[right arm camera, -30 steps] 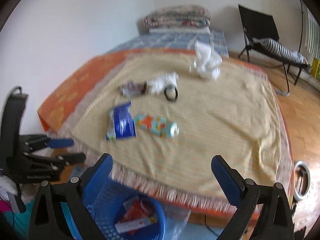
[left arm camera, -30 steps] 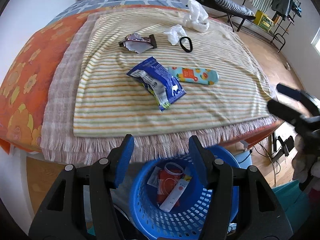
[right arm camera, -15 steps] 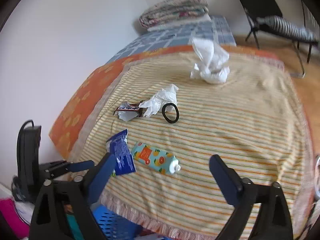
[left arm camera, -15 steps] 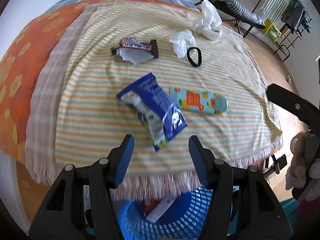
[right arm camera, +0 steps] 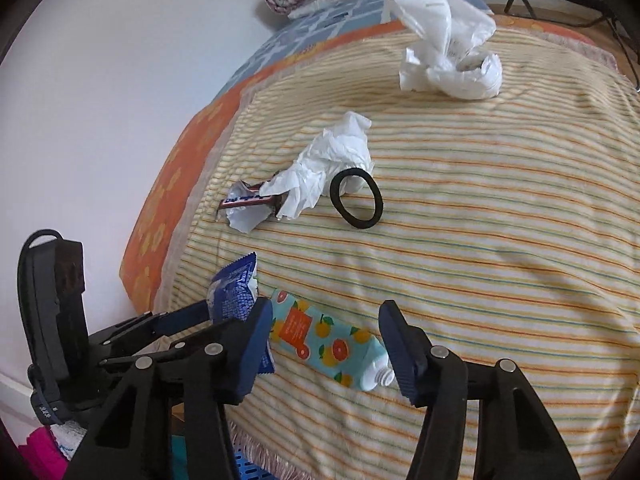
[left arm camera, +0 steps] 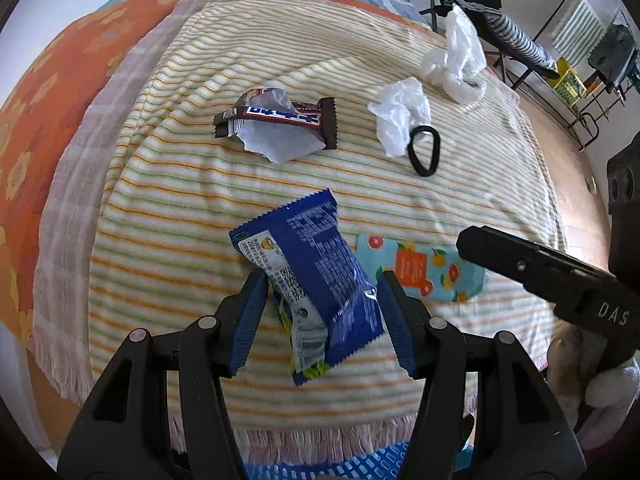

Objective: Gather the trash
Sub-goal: 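Grasp the blue snack wrapper with the left gripper while the right grasps the orange tube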

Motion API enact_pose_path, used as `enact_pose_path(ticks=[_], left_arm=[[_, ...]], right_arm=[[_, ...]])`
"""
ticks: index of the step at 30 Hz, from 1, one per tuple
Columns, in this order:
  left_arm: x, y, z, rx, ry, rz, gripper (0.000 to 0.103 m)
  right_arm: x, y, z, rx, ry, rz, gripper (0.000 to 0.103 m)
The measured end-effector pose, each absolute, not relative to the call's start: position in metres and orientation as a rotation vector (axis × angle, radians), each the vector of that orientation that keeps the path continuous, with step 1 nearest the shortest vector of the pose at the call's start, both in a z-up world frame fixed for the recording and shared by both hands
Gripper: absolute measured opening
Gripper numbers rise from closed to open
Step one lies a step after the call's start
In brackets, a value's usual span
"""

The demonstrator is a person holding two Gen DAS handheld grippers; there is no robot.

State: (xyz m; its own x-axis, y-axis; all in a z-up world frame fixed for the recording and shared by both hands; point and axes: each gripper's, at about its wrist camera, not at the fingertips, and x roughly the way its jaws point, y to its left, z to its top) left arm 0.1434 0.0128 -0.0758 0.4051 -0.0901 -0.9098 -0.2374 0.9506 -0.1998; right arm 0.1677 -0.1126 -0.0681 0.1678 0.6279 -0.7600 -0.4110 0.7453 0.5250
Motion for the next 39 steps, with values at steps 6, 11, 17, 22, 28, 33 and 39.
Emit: enact_pose_path(ticks=[6,11,17,22,28,33,39], left_arm=[[0.146,0.018,-0.081,-0.280,1.165,0.117,0.058],[0.144,0.026,-0.083,-0.260,1.168,0.129,0.058],[0.138,0.036,-0.083,-0.246,1.169,0.135,0.050],[0.128,0.047,-0.081,-0.248,1.165,0.143,0.049],[0.121,0.059,-0.079,-0.254,1.162,0.156,0.049],[0.119,0.062,-0.077,-0.254,1.159,0.160,0.047],[0.118,0.055,-0.076,-0.228,1.155,0.149,0.047]], right_arm=[[0.167,-0.112,-0.078,0.220,1.237,0.765,0.049],[0.157,-0.110,-0.086,0.208,1.274,0.804,0.049],[0.138,-0.094,-0.076,0.062,1.236,0.828,0.069],[0.126,-0.073,-0.073,-0.116,1.168,0.802,0.077],[0.119,-0.053,-0.076,-0.297,1.100,0.751,0.067],[0.116,-0.051,-0.075,-0.360,1.058,0.708,0.037],[0.120,-0.065,-0.070,-0.287,1.068,0.698,0.020]])
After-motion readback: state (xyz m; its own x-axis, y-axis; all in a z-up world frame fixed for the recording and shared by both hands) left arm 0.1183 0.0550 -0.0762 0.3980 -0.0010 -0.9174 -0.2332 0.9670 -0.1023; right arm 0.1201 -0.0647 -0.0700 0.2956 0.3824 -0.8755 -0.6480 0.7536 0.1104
